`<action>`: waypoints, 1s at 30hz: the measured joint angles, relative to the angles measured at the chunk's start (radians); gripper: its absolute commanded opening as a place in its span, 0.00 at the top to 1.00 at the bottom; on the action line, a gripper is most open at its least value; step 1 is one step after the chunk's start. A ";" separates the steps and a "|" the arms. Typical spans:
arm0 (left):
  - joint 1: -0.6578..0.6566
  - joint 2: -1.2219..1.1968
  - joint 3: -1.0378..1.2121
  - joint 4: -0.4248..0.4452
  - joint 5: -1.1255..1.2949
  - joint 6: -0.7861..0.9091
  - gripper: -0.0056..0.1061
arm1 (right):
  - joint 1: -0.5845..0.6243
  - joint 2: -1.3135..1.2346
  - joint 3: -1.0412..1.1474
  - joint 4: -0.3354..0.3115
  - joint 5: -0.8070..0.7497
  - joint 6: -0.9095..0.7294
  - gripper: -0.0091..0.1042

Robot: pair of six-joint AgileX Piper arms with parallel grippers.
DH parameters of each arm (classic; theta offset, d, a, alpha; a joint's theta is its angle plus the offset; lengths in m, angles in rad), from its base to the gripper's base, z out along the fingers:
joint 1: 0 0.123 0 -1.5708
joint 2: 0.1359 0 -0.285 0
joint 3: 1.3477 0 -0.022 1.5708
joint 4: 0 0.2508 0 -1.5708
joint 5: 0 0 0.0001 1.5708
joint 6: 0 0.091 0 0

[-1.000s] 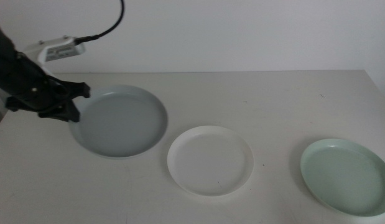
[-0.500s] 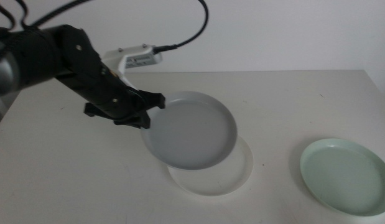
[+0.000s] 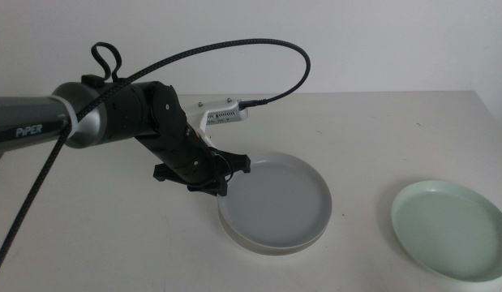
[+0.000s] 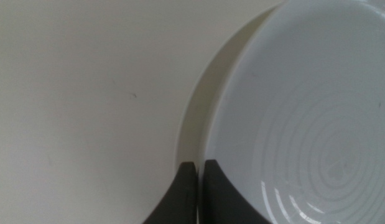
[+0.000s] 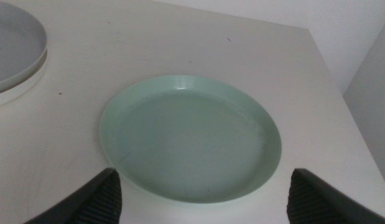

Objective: Stack the three bowls on top of each other.

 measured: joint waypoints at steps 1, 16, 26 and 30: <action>0.000 0.004 0.000 -0.001 0.000 0.000 0.94 | 0.000 0.000 0.000 0.000 0.000 0.000 0.31; -0.004 -0.003 0.000 -0.026 -0.001 0.047 0.01 | 0.000 0.000 0.000 0.000 0.000 0.000 0.31; 0.017 -0.314 0.000 -0.068 0.093 0.277 0.01 | 0.000 0.000 0.000 0.000 0.000 0.000 0.31; 0.018 -0.474 0.000 -0.052 0.164 0.367 0.01 | 0.000 0.000 0.000 0.000 0.000 0.000 0.31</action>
